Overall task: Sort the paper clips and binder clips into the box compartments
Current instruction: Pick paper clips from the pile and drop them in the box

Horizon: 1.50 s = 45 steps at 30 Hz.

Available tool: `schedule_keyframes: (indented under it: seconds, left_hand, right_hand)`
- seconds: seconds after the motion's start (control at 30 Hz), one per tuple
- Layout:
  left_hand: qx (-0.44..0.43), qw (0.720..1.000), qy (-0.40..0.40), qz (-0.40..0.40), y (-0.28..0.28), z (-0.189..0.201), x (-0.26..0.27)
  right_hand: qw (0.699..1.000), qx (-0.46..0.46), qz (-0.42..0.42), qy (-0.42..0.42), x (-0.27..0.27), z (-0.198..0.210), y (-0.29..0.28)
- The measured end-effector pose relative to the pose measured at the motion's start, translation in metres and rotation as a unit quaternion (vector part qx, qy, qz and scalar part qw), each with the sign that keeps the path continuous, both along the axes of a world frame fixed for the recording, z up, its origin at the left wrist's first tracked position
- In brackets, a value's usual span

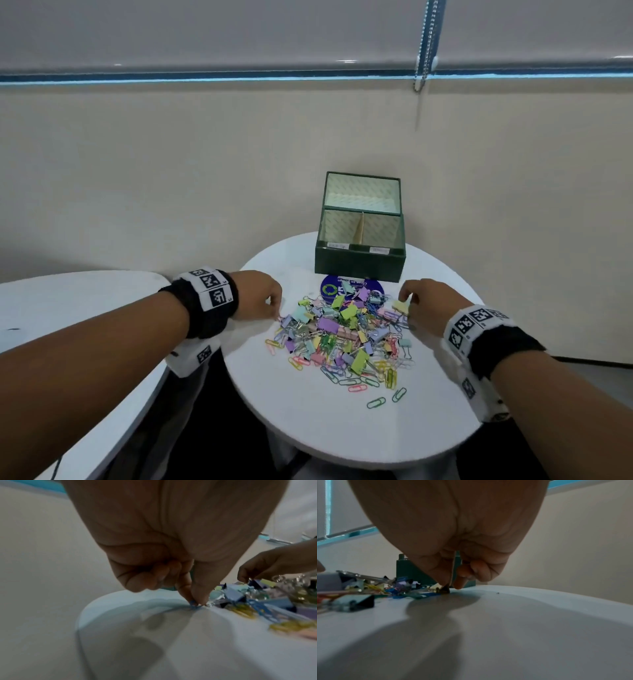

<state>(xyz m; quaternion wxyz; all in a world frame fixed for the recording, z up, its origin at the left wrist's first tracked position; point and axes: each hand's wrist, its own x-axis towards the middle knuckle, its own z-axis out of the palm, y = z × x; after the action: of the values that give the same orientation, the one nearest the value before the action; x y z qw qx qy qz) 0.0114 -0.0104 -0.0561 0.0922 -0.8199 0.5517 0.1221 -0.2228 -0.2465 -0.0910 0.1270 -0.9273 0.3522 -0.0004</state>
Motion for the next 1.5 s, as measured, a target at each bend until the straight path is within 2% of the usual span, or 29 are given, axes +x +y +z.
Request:
schedule_keyframes:
  seconds: [0.1,0.2,0.33,0.4,0.57,0.67,0.73,0.8,0.9,0.97,1.0,1.03,1.1,1.17,1.23,1.3,1.5]
  left_hand:
    - [-0.004,1.0,0.023,0.014,0.0,0.01,0.01]
    - [-0.064,0.993,0.083,0.047,-0.007,0.034,0.018]
    - [-0.136,0.968,0.18,0.107,-0.038,0.06,0.012]
    - [-0.159,0.959,0.207,0.107,-0.065,0.069,0.004]
    - [-0.18,0.975,0.125,0.031,-0.139,0.082,-0.023]
    - [-0.21,0.968,0.128,0.047,-0.171,0.079,-0.032]
    - [-0.228,0.949,0.194,0.095,-0.186,0.072,-0.036]
    - [-0.235,0.914,0.298,0.143,-0.191,0.066,-0.04]
    - [-0.264,0.88,0.357,0.169,-0.185,0.067,-0.04]
    - [-0.302,0.838,0.419,0.176,-0.17,0.073,-0.039]
    - [-0.325,0.828,0.424,0.172,-0.159,0.075,-0.038]
    - [-0.345,0.835,0.394,0.166,-0.146,0.076,-0.036]
    - [-0.335,0.881,0.307,0.134,-0.116,0.072,-0.033]
    - [-0.254,0.935,0.229,0.095,-0.085,0.062,-0.028]
    - [-0.171,0.972,0.141,0.078,-0.061,0.045,-0.02]
    - [-0.136,0.984,0.08,0.082,-0.045,0.029,-0.013]
    - [-0.15,0.984,0.045,0.085,-0.04,0.003,-0.01]
  right_hand:
    - [1.0,0.001,0.012,-0.004,0.004,0.002,0.001]
    - [0.999,0.031,0.024,0.0,0.008,0.004,0.002]
    - [0.999,0.031,0.005,-0.012,0.013,0.008,0.003]
    - [0.999,0.035,0.003,-0.02,0.014,0.009,0.004]
    - [0.999,0.041,0.019,-0.02,0.018,0.008,0.001]
    - [0.999,0.027,0.034,-0.014,0.02,0.004,-0.003]
    - [0.999,0.028,0.041,-0.015,0.02,0.002,-0.005]
    - [0.998,0.024,0.051,-0.014,0.02,0.001,-0.005]
    - [0.998,0.025,0.058,-0.011,0.02,0.001,-0.006]
    - [0.997,0.039,0.058,-0.016,0.018,0.001,-0.006]
    - [0.997,0.045,0.058,-0.018,0.018,0.002,-0.005]
    - [0.997,0.048,0.059,-0.014,0.018,0.003,-0.004]
    - [0.997,0.047,0.063,-0.003,0.019,0.003,-0.003]
    - [0.997,0.049,0.061,-0.004,0.02,0.004,0.0]
    - [0.997,0.039,0.073,-0.003,0.02,0.006,0.002]
    - [0.996,0.029,0.082,0.01,0.021,0.007,0.004]
    - [0.997,0.04,0.059,0.007,0.03,0.028,0.002]
